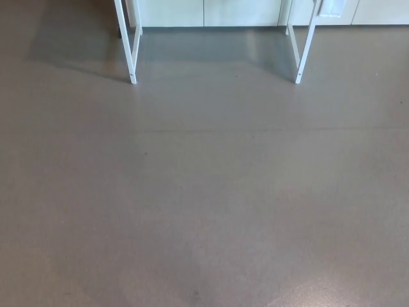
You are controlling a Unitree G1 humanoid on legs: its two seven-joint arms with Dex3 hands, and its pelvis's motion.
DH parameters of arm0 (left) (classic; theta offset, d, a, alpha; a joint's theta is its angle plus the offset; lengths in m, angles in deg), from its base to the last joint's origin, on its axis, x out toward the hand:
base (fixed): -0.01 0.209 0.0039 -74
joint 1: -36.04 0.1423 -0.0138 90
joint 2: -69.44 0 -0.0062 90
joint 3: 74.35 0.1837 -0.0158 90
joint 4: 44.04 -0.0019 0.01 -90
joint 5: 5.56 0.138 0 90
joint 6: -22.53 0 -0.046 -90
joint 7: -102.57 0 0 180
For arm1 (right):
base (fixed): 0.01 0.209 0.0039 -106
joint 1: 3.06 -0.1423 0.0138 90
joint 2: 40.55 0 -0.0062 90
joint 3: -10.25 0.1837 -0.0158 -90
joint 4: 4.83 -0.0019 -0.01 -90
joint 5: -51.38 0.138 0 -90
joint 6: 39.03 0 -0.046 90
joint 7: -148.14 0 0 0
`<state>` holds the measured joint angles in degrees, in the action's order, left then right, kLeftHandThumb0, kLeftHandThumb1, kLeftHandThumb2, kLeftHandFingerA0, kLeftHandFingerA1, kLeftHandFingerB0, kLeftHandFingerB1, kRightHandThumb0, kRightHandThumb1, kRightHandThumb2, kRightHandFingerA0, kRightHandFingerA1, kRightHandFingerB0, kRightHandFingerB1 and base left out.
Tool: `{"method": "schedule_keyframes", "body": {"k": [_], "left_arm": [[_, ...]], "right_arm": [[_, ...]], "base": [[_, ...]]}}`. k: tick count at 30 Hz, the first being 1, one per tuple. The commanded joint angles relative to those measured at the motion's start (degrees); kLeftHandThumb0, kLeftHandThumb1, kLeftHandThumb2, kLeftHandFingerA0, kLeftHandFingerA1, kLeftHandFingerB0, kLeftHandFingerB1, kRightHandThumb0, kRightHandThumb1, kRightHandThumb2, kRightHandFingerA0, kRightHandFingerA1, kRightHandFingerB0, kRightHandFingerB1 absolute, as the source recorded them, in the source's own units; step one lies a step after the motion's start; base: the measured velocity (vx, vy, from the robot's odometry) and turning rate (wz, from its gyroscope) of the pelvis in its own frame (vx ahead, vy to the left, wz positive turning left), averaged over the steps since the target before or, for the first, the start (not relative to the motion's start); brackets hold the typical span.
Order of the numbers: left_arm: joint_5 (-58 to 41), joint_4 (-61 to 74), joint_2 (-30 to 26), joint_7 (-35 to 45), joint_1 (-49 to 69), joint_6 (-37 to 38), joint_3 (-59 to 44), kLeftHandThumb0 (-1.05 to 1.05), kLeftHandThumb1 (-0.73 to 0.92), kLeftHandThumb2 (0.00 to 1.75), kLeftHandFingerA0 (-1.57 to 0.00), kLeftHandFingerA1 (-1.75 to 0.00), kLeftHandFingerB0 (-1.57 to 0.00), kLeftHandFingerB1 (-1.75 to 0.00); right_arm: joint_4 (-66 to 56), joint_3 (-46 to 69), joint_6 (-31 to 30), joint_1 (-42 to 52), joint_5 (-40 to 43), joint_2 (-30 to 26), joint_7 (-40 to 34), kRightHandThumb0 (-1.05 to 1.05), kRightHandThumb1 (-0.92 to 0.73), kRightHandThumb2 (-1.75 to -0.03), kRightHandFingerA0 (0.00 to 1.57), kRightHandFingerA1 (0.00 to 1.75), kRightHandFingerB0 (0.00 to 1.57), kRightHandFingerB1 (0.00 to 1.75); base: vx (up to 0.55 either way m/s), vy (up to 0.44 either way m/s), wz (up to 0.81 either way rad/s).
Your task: The robot walks towards a desk on which a shovel is kept on the left hand side and a container is kept on the right hand side. The robot picks up the shovel using its left hand and places it in the container.
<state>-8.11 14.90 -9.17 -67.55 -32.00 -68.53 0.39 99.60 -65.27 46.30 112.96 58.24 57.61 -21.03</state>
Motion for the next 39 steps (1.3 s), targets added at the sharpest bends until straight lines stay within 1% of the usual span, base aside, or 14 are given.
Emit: {"method": "schedule_keyframes", "body": {"k": [1, 6, 15, 16, 17, 23, 28, 29, 30, 35, 36, 37, 38, 39], "left_arm": [[-10.2, 6.5, 1.4, 6.5, 3.4, 5.8, -4.8, -0.11, 0.49, 0.97, -0.15, -0.53, -0.05, -0.46], [-10.1, 8.0, 2.1, 7.3, 4.5, 4.8, -5.3, -0.11, 0.49, 0.97, -0.13, -0.53, -0.05, -0.46], [-9.7, 5.6, 1.5, 8.3, 4.4, 7.3, -5.4, -0.12, 0.49, 0.97, -0.17, -0.54, -0.07, -0.47], [-9.4, 5.5, 1.4, 8.2, 4.4, 7.6, -5.3, -0.14, 0.69, 0.63, -0.26, -0.43, -0.2, -0.3], [-9.4, 5.6, 1.4, 8.0, 4.4, 7.5, -5.2, -0.11, 0.5, 0.98, -0.16, -0.54, -0.07, -0.47], [-10.0, 6.0, 1.3, 8.2, 4.4, 7.1, -5.1, -0.11, 0.49, 0.97, -0.17, -0.54, -0.07, -0.47], [-10.4, 6.1, 1.4, 8.0, 4.4, 6.5, -5.2, -0.11, 0.48, 0.96, -0.17, -0.54, -0.09, -0.48], [-11.0, 4.9, 1.2, 8.9, 3.9, 6.6, -5.5, -0.11, 0.5, 0.97, -0.16, -0.53, -0.08, -0.47], [-10.3, 5.6, 1.1, 8.4, 4.3, 6.6, -5.0, -0.13, 0.7, 0.62, -0.26, -0.42, -0.2, -0.3], [-10.2, 6.7, 1.3, 7.8, 4.8, 6.4, -4.8, -0.12, 0.7, 0.62, -0.27, -0.41, -0.21, -0.3], [-10.2, 6.7, 1.3, 7.7, 4.9, 6.7, -4.8, -0.14, 0.69, 0.61, -0.27, -0.41, -0.21, -0.31], [-10.1, 6.6, 1.3, 7.8, 4.9, 7.1, -4.7, -0.1, 0.48, 0.96, -0.18, -0.54, -0.09, -0.48], [-10.3, 6.5, 1.2, 8.3, 4.8, 7.3, -4.7, -0.11, 0.48, 0.96, -0.17, -0.54, -0.08, -0.48], [-10.4, 6.2, 1.1, 8.5, 4.7, 7.2, -4.7, -0.11, 0.48, 0.96, -0.17, -0.54, -0.08, -0.47]], "right_arm": [[-8.3, 4.5, -1.3, 3.1, 11.2, 1.2, 6.5, -0.34, -0.35, -0.64, 0.62, 0.58, 0.48, 0.5], [-9.2, 4.8, -2.4, 3.6, 11.1, 1.6, 6.8, -0.34, -0.34, -0.63, 0.62, 0.59, 0.49, 0.51], [-8.9, 4.7, -2.1, 3.7, 10.8, 1.6, 6.9, -0.36, -0.34, -0.65, 0.64, 0.59, 0.52, 0.52], [-8.3, 4.7, -1.7, 3.5, 10.8, 1.4, 7.2, -0.39, -0.34, -0.66, 0.63, 0.59, 0.5, 0.51], [-7.5, 4.6, -1.2, 3.3, 10.6, 1.2, 7.5, -0.39, -0.34, -0.66, 0.64, 0.58, 0.52, 0.51], [-8.3, 4.2, -1.7, 3.3, 9.9, 1.0, 7.0, -0.38, -0.34, -0.65, 0.64, 0.58, 0.51, 0.51], [-6.4, 4.1, -0.1, 2.9, 9.4, 0.6, 7.9, -0.41, -0.34, -0.66, 0.65, 0.58, 0.52, 0.51], [-8.2, 3.8, -0.9, 3.6, 9.1, 0.7, 7.2, -0.34, -0.41, -0.52, 0.72, 0.51, 0.57, 0.43], [-8.1, 3.9, -0.9, 3.5, 9.2, 0.7, 7.2, -0.32, -0.41, -0.52, 0.72, 0.51, 0.57, 0.44], [-7.9, 3.6, -0.1, 3.5, 8.9, 0.6, 7.5, -0.34, -0.41, -0.52, 0.72, 0.52, 0.57, 0.44], [-8.6, 3.5, -0.3, 3.8, 8.8, 0.7, 7.4, -0.42, -0.35, -0.68, 0.68, 0.61, 0.53, 0.54], [-9.1, 3.4, -0.5, 3.9, 8.7, 0.7, 7.4, -0.41, -0.35, -0.68, 0.68, 0.6, 0.53, 0.53], [-8.5, 3.4, -0.4, 3.6, 8.7, 0.6, 7.3, -0.33, -0.41, -0.52, 0.73, 0.51, 0.57, 0.44], [-9.2, 3.3, -1.0, 3.8, 8.6, 0.7, 6.9, -0.34, -0.41, -0.52, 0.73, 0.51, 0.57, 0.44]], "base": [[0.0, 0.0, 0.0], [0.0, 0.0, 0.0], [0.0, 0.0, 0.0], [0.0, 0.0, 0.0], [0.0, 0.0, 0.0], [0.0, 0.0, 0.0], [0.0, 0.0, 0.0], [0.0, 0.0, 0.0], [0.0, 0.0, 0.0], [0.0, 0.0, 0.0], [0.0, 0.0, 0.0], [0.0, 0.0, 0.0], [0.0, 0.0, 0.0], [0.0, 0.0, 0.0]]}}
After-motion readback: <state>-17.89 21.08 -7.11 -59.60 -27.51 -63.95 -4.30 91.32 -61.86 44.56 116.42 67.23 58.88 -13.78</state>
